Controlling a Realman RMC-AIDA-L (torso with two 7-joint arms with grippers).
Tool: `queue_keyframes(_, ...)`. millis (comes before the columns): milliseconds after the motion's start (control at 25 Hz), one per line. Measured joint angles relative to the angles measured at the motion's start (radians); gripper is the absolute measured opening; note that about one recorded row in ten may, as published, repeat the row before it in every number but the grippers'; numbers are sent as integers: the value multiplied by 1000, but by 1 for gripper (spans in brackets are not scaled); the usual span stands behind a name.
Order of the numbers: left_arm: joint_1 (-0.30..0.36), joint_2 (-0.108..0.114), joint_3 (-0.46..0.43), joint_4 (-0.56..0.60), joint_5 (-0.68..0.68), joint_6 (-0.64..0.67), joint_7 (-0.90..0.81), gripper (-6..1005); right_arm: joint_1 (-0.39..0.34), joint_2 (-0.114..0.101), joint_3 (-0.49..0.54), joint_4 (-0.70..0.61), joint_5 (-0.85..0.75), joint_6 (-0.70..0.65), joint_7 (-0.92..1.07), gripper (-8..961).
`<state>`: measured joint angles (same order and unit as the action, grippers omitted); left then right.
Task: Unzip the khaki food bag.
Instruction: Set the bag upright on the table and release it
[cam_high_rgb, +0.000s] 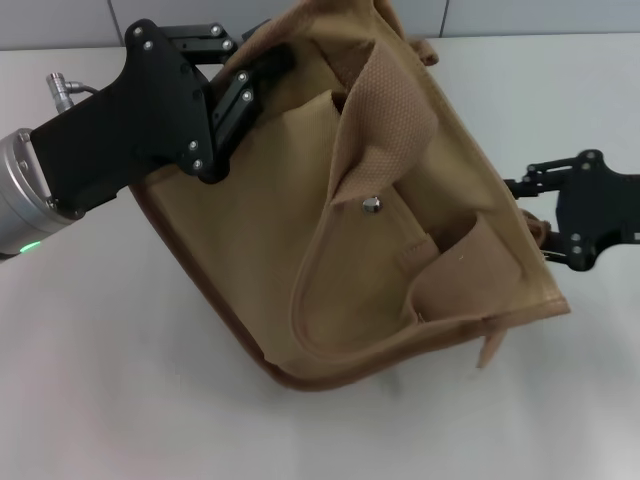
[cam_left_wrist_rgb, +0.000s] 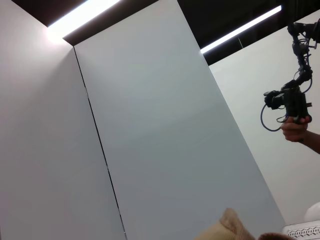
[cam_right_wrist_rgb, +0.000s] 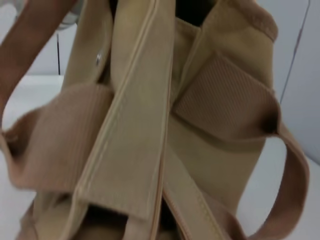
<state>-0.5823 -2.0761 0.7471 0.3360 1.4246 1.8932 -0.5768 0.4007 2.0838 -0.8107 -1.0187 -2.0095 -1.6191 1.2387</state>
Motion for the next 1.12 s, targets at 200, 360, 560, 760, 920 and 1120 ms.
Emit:
queue_keyframes(200, 8, 0, 1, 0, 0, 1, 0, 58, -3, 0, 5, 2, 58, 35, 11, 484)
queue_keyframes(360, 22, 0, 2, 0, 0, 2, 0, 58, -17, -2, 33, -37, 127, 42, 54, 313)
queue_keyframes(560, 34, -1, 9, -13, 0, -2, 0, 58, -40, -2, 51, -92, 230, 46, 68, 131)
queue_keyframes(760, 55, -2, 36, -52, 4, -5, 13, 58, -16, -4, 131, -117, 318, 49, 111, 68)
queue_keyframes(920, 70, -3, 38, -150, 6, -11, 101, 58, 0, -4, 142, -155, 353, 50, 135, 59)
queue_keyframes(1120, 83, -4, 38, -253, 9, -58, 177, 58, 23, -4, 136, -151, 356, 73, 167, 58)
